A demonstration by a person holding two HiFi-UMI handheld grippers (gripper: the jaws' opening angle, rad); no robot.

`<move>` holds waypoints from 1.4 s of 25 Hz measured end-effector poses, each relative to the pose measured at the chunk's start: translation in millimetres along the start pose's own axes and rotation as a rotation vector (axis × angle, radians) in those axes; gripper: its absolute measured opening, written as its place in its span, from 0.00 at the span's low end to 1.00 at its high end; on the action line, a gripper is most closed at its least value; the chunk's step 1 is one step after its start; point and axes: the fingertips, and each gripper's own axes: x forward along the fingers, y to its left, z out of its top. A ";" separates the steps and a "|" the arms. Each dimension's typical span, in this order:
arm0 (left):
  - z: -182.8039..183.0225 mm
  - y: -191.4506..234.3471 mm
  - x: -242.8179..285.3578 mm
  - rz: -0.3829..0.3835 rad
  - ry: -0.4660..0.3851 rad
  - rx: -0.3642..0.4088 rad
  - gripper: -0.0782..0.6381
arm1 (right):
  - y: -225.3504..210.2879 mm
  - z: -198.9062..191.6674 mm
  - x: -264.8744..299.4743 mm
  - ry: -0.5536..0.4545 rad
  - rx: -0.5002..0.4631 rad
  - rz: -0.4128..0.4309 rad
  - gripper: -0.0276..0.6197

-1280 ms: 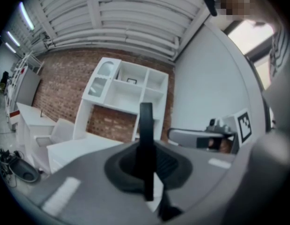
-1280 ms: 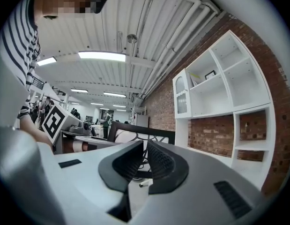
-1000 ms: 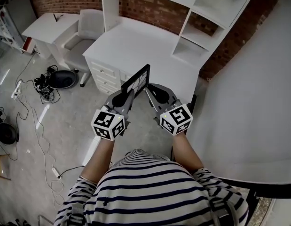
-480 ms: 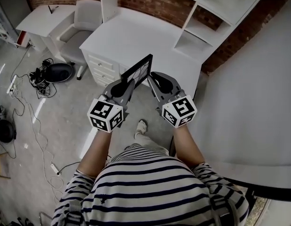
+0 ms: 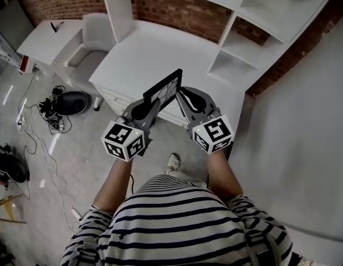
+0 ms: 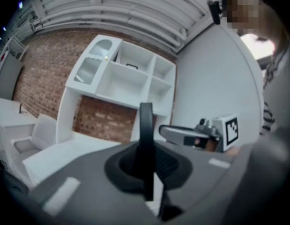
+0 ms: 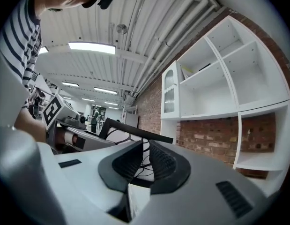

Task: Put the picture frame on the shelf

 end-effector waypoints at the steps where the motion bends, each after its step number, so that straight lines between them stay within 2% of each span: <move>1: 3.2 6.4 13.0 -0.006 0.008 0.001 0.14 | -13.8 -0.2 8.1 0.000 0.000 -0.004 0.06; 8: 20.5 33.9 94.2 -0.044 0.057 0.055 0.14 | -94.1 -1.7 41.9 0.010 -0.015 -0.010 0.06; 16: 38.7 52.9 146.0 -0.099 0.073 0.080 0.14 | -148.2 9.4 57.7 -0.001 -0.051 -0.051 0.06; 23: 51.0 73.1 169.2 -0.216 0.084 0.091 0.14 | -169.2 13.1 79.7 0.020 -0.080 -0.111 0.06; 30: 69.4 115.6 205.2 -0.365 0.125 0.129 0.14 | -199.9 20.7 117.7 0.042 -0.114 -0.228 0.06; 32: 74.3 126.7 214.0 -0.412 0.139 0.149 0.14 | -206.1 25.2 129.5 0.054 -0.146 -0.256 0.06; 35: 83.9 144.7 225.5 -0.476 0.152 0.163 0.14 | -212.1 36.6 149.4 0.088 -0.244 -0.284 0.06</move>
